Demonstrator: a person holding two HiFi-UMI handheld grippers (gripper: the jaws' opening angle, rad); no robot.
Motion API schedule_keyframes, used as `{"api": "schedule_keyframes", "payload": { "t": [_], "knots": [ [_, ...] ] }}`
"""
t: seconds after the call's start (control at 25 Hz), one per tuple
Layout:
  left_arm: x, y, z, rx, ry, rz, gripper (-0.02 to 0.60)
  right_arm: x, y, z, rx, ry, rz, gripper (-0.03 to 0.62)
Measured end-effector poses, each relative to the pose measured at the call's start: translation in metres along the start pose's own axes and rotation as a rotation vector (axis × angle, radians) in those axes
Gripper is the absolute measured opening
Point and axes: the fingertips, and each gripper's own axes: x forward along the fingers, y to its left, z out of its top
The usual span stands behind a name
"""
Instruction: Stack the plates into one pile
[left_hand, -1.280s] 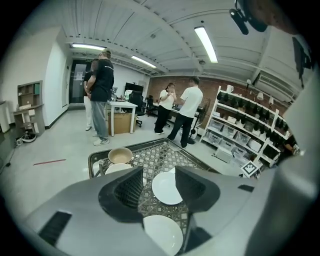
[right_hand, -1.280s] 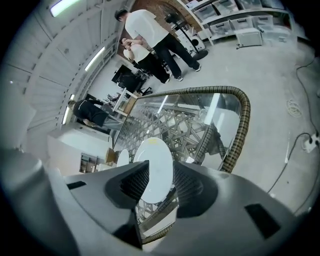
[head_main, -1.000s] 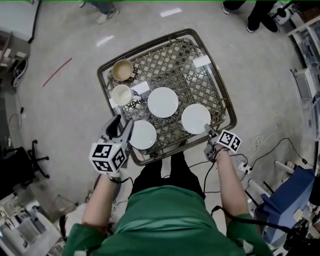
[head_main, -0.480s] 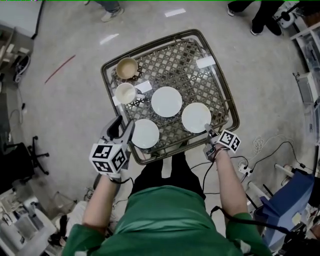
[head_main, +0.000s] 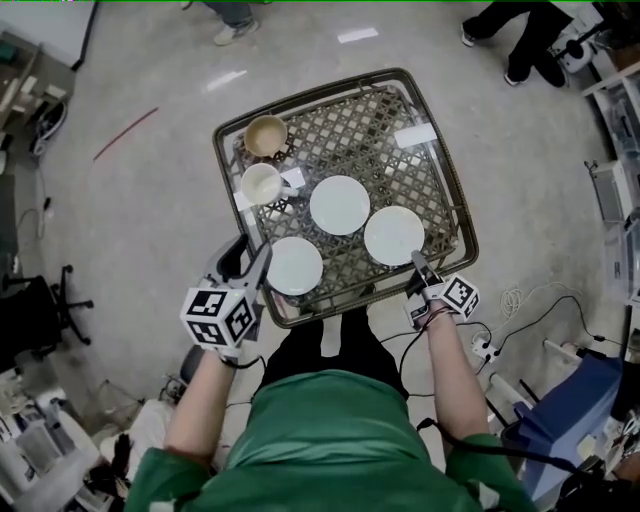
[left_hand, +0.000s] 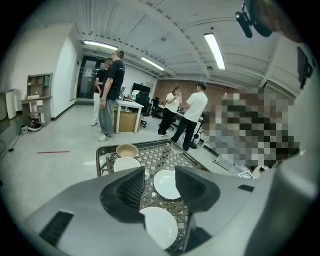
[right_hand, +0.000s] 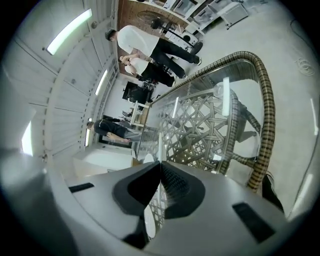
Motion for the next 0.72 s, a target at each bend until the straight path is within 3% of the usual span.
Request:
{"api": "schedule_keyframes", "payload": {
  "t": [0.32, 0.72],
  "knots": [
    [-0.020, 0.011, -0.001, -0.013, -0.021, 0.009, 0.198, -0.007, 0.030, 0.006, 0.007, -0.054, 0.088, 0.028],
    [-0.044, 0.039, -0.005, -0.036, -0.043, 0.043, 0.198, 0.033, 0.069, -0.019, -0.021, -0.002, 0.126, 0.028]
  ]
}}
